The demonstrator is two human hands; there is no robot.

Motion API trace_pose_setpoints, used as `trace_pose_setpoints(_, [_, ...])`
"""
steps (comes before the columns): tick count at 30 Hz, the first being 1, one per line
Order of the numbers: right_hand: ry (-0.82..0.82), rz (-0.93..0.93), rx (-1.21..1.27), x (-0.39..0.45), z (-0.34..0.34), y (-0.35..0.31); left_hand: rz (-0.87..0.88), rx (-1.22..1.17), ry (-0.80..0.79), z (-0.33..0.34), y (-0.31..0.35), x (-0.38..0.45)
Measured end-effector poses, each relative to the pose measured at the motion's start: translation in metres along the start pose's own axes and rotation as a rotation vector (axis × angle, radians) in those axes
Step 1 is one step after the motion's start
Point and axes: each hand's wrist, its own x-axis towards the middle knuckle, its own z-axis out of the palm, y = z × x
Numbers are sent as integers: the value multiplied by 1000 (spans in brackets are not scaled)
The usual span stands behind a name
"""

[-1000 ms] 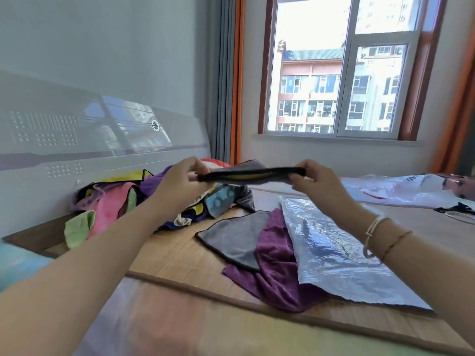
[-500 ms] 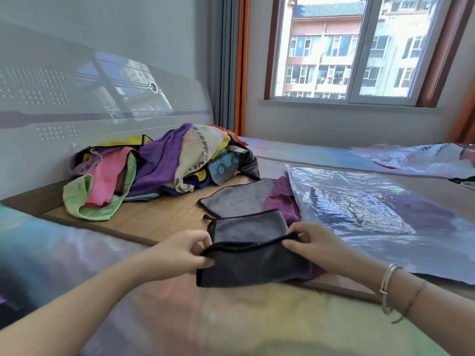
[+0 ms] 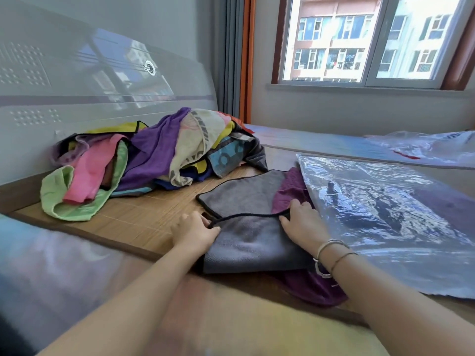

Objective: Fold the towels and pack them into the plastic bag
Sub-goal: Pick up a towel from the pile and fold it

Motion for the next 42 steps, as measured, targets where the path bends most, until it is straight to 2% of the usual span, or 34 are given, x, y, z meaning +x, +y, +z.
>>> trace_pose_setpoints(3, [-1, -16, 129, 2, -1, 5, -78, -33, -34, 1, 5, 0])
trace_pose_setpoints(6, [-109, 38, 409, -1, -19, 7, -182, -275, -236, -9, 11, -4])
trace_pose_setpoints(8, [-188, 62, 542, -13, -39, 5, -221, -404, -314, -19, 15, -13])
trace_pose_setpoints(10, [-205, 30, 625, -31, -65, 6, -215, -497, -348, -30, 22, -28])
trace_pose_setpoints(12, [-195, -1, 652, -52, -96, 13, -102, -573, -360, -42, 31, -42])
trace_pose_setpoints(17, [-164, -70, 490, -104, -162, 45, 230, -794, -465, -69, 69, -92])
trace_pose_setpoints(22, [-109, -135, 234, -146, -190, 81, 430, -740, -540, -51, 133, -155])
trace_pose_setpoints(25, [39, -139, 96, -163, -203, 100, 474, -767, -588, -28, 163, -185])
trace_pose_setpoints(29, [170, -73, -169, -176, -223, 136, 408, -844, -640, 2, 195, -208])
trace_pose_setpoints(31, [191, -35, -216, -181, -225, 153, 446, -773, -675, 16, 203, -209])
trace_pose_setpoints(32, [198, -27, -230, -182, -223, 161, 510, -644, -650, 23, 204, -206])
trace_pose_setpoints(35, [206, -32, -241, -184, -210, 180, 763, -62, -357, 44, 201, -190])
trace_pose_setpoints(36, [202, -33, -225, -185, -205, 185, 811, 48, -255, 50, 198, -184])
trace_pose_setpoints(38, [199, -33, -181, -185, -195, 194, 850, 111, -127, 61, 196, -173])
trace_pose_setpoints(42, [233, -43, -95, -180, -176, 206, 851, 171, -94, 80, 200, -155])
